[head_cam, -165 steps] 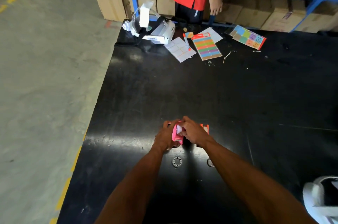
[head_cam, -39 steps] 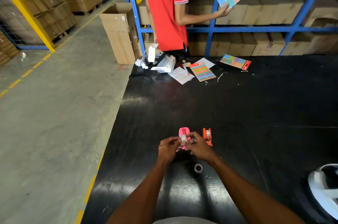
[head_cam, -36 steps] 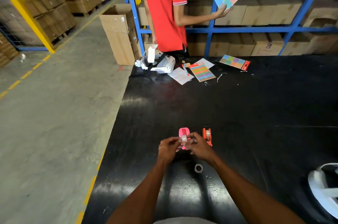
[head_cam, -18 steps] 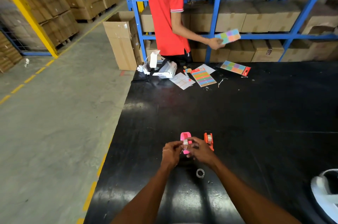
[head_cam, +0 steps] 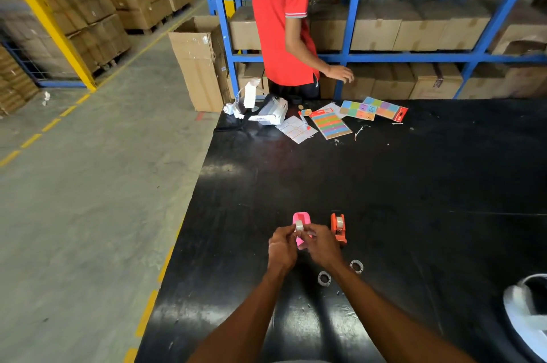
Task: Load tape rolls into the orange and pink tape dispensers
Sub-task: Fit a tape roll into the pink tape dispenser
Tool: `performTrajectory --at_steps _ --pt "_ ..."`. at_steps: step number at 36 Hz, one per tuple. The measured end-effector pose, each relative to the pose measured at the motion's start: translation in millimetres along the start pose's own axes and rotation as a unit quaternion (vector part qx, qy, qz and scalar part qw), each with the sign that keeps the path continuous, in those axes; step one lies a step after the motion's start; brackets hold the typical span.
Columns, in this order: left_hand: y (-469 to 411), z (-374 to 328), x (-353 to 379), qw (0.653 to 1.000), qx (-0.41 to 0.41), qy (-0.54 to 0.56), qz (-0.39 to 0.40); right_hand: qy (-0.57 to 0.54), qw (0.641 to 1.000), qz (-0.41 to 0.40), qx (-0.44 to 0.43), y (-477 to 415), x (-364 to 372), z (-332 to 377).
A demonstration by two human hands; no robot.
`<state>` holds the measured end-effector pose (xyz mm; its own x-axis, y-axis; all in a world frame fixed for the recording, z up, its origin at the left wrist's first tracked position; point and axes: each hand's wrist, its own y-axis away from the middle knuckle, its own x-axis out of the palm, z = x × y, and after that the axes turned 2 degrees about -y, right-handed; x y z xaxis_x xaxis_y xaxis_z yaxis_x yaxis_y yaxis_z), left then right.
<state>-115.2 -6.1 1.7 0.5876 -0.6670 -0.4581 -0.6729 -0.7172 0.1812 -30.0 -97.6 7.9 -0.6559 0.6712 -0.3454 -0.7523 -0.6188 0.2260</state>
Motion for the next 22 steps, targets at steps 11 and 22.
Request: performTrajectory --at_steps 11,22 --pt "1.3 12.7 17.9 0.994 -0.029 -0.044 0.095 0.108 0.994 -0.019 0.004 -2.0 0.0 -26.4" --pt "-7.8 4.3 24.6 0.992 -0.054 -0.037 0.112 0.136 0.989 -0.017 0.050 -16.7 -2.0 -23.2"
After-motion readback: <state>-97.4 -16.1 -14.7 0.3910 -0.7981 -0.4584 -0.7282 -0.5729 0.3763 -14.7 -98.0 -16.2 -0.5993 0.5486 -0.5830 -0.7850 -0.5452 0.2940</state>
